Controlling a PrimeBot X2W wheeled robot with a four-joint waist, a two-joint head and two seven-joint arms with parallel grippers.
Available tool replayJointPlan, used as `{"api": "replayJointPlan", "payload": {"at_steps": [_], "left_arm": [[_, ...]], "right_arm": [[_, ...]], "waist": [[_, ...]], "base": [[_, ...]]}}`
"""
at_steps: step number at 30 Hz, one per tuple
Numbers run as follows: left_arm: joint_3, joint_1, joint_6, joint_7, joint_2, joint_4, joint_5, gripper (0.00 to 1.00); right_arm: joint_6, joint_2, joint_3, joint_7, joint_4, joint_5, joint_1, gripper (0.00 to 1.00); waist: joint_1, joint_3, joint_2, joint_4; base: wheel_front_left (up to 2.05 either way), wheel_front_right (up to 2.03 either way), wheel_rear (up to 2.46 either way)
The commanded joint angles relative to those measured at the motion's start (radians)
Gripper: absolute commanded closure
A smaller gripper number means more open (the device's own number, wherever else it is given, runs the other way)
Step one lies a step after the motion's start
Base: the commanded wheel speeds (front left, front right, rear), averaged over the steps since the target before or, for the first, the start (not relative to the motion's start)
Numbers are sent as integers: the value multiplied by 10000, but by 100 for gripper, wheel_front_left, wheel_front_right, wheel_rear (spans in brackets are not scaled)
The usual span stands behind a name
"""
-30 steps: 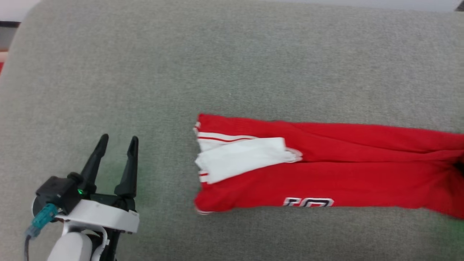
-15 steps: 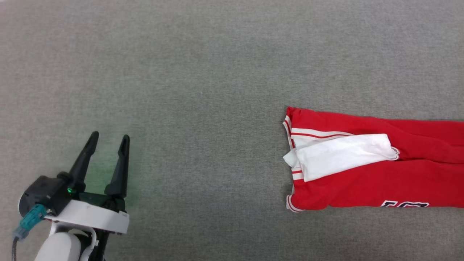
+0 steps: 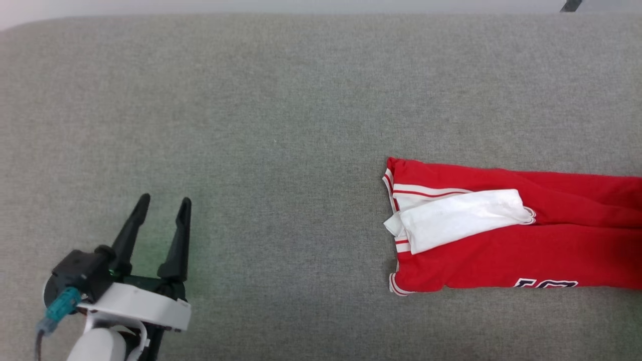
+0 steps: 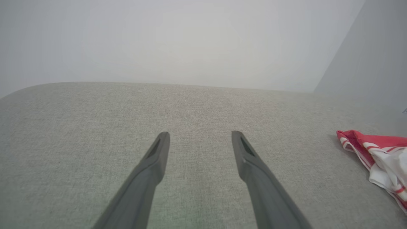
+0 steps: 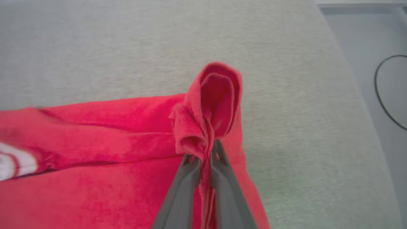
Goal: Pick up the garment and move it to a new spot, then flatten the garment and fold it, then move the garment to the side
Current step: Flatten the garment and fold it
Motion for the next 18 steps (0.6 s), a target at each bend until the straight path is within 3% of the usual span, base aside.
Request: {"api": "replayJointPlan", "payload": {"at_steps": [1,10,18], "left_arm": [[-5,118,-19,12,-88,47,2,0],[-26,163,-19,12,-484,219,-65,0],[-43,201,-19,12,-745,311,-93,0]], "right_arm": [[-9,140,443,213,-502,149,216,100],[-9,873,3117,1141,-2797,731,90,100],[-9,1378,4949,1215,-2912,879,-381,100]], "waist": [[0,-157,0,58],[0,-426,0,360],[0,-571,0,811]], "base": [[0,0,0],[0,0,0],[0,0,0]]}}
